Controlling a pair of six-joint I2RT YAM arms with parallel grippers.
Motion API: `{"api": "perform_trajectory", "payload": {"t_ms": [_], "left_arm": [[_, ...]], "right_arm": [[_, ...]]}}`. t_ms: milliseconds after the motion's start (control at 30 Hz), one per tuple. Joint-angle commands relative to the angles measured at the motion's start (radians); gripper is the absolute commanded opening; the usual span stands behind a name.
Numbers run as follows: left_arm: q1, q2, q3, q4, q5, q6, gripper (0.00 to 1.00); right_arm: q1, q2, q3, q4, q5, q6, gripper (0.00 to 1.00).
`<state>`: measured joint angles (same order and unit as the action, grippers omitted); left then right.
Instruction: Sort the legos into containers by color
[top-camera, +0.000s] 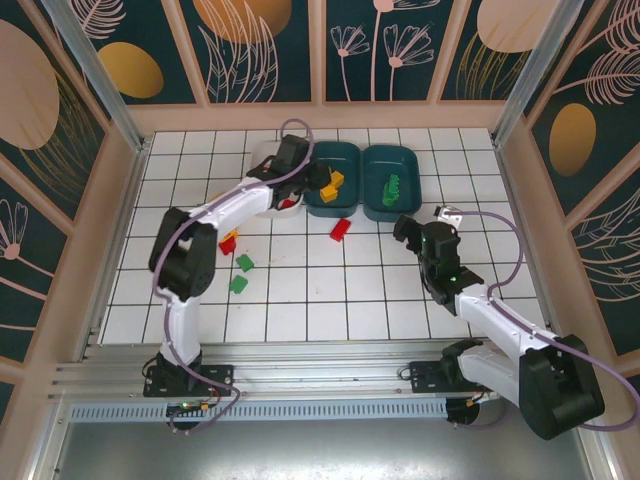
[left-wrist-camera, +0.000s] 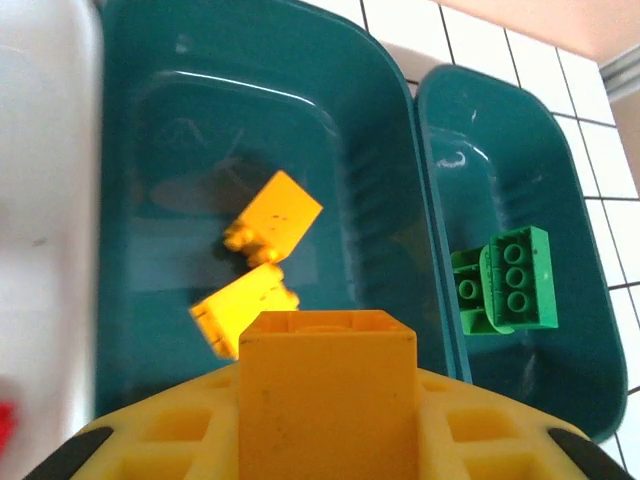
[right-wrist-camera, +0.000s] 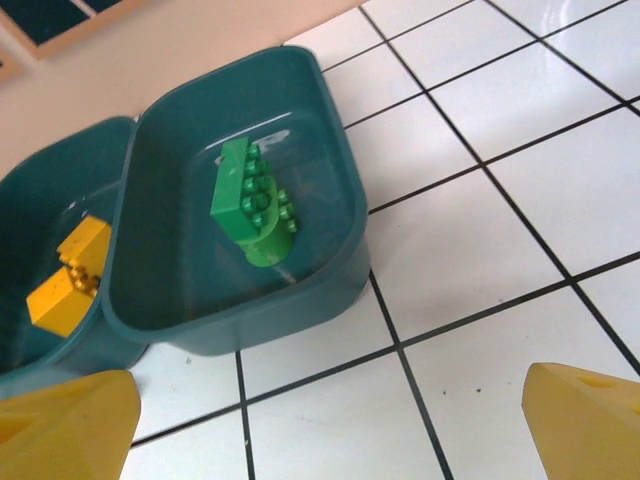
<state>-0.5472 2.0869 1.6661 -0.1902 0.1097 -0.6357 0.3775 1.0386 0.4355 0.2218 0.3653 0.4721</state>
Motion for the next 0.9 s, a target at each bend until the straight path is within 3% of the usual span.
{"api": "perform_trajectory", "payload": {"t_ms": [0, 133, 233, 333, 433, 467, 533, 700, 867], "left_arm": [[-0.019, 0.087, 0.125, -0.104, 0.041, -0.004, 0.26], [-0.025, 0.187, 0.246, -0.165, 0.01, 0.01, 0.3], [-0.025, 0.252, 0.338, -0.229, 0.019, 0.023, 0.39], [-0.025, 0.242, 0.352, -0.222, 0.037, 0.054, 0.57], [-0.03, 0.179, 0.298, -0.172, 0.044, 0.103, 0.85], [-0.028, 0.144, 0.253, -0.14, 0.055, 0.109, 0.88], [-0.035, 0.068, 0.146, -0.084, 0.061, 0.128, 0.9], [-0.126, -0.157, -0.208, 0.071, -0.061, 0.218, 0.85], [-0.22, -0.189, -0.34, 0.086, -0.201, 0.331, 0.85]], "right_arm": [[-0.012, -0.001, -0.008, 0.034, 0.055, 0.057, 0.99], [-0.015, -0.004, -0.005, 0.031, 0.047, 0.057, 0.99], [-0.016, -0.003, -0.006, 0.035, 0.038, 0.054, 0.99], [-0.016, -0.001, -0.006, 0.04, 0.028, 0.051, 0.98], [-0.016, 0.015, 0.002, 0.037, 0.011, 0.042, 0.99], [-0.015, 0.024, 0.009, 0.031, 0.009, 0.043, 0.99], [-0.016, 0.036, 0.013, 0.033, 0.006, 0.045, 0.98], [-0.016, 0.034, 0.008, 0.033, 0.017, 0.057, 0.98], [-0.016, 0.035, 0.008, 0.036, 0.008, 0.062, 0.98]]}}
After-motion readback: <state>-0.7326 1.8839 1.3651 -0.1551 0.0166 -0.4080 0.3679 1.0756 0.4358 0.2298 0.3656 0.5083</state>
